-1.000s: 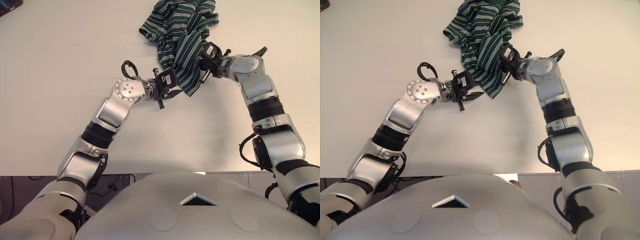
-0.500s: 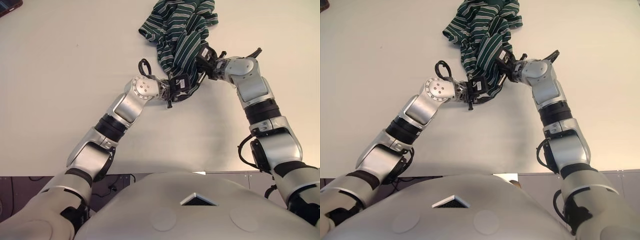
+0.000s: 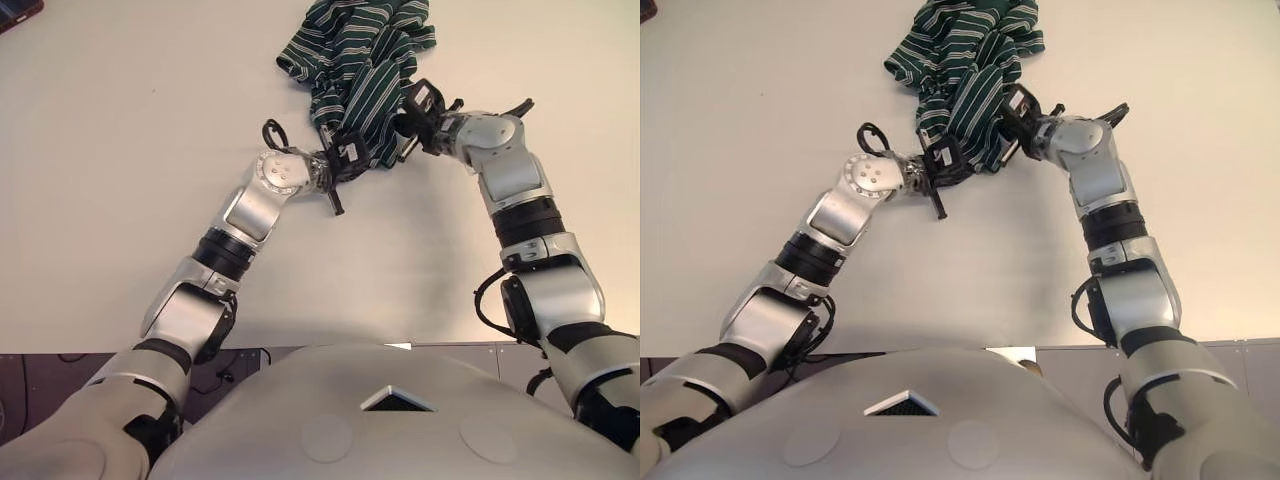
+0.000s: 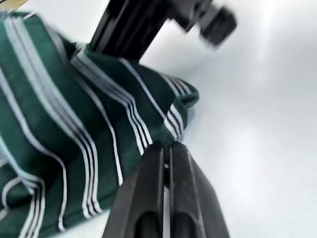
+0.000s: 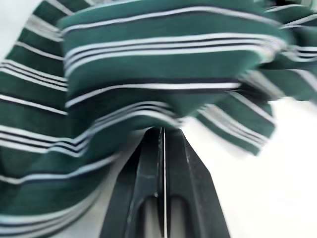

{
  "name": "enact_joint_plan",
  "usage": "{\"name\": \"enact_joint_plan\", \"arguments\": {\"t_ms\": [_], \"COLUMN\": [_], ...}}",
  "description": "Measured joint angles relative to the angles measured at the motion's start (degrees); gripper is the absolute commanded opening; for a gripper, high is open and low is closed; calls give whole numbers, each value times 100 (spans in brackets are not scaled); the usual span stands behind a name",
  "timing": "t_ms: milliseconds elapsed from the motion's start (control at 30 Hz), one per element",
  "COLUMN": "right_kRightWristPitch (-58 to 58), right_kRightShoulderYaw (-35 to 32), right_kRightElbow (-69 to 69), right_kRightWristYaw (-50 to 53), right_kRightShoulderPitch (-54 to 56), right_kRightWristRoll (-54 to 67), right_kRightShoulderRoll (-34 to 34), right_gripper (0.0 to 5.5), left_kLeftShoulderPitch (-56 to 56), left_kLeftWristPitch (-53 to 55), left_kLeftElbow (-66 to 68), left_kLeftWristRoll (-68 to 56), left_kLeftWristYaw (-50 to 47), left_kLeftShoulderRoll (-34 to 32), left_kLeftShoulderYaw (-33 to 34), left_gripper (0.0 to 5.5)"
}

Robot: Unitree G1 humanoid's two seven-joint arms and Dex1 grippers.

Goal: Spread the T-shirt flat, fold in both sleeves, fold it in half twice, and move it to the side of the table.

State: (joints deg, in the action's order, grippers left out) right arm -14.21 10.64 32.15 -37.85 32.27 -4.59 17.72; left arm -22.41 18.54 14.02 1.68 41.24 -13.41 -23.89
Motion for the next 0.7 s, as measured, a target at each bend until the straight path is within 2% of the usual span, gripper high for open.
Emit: {"name": "enact_joint_plan", "arguments": {"t_ms": [100, 233, 300, 400, 533, 633, 700], "right_kRightWristPitch": [-92, -294, -521, -826, -1301, -1781, -1839], "right_kRightShoulderYaw": [-608, -1874, -2178, -1805, -991, -451, 33], "right_kRightElbow": [-53, -375, -570, -1274, -2643, -3214, -3105], "right_kRightWristYaw": [159, 380, 210, -780, -2140, -2207, -1887], "right_kRightShoulderPitch": [274, 851, 946, 578, -532, -982, -1217], "right_kRightWristRoll": [654, 1944, 2408, 2555, 2802, 2980, 2795], "right_kRightShoulderRoll": [-229, -369, -338, 81, 739, 641, 189], "right_gripper": [0, 61, 91, 139, 222, 278, 278], "left_kLeftShoulderPitch": [28, -638, -943, -1192, -1175, -1068, -927], "left_kLeftWristPitch": [560, 1561, 1973, 2324, 2374, 2336, 2179], "left_kLeftElbow": [-938, -1954, -2156, -2232, -2310, -2343, -2398], "left_kLeftWristRoll": [-1173, -2597, -3116, -3574, -3657, -3607, -3349], "left_kLeftWristYaw": [326, 352, 276, 130, 11, -80, -103], "left_kLeftShoulderRoll": [-36, -620, -772, -1017, -1173, -1178, -1289], "left_kLeftShoulderYaw": [980, 2629, 3121, 3559, 3641, 3528, 3286], "left_gripper": [3, 0, 0, 0, 0, 0, 0]}}
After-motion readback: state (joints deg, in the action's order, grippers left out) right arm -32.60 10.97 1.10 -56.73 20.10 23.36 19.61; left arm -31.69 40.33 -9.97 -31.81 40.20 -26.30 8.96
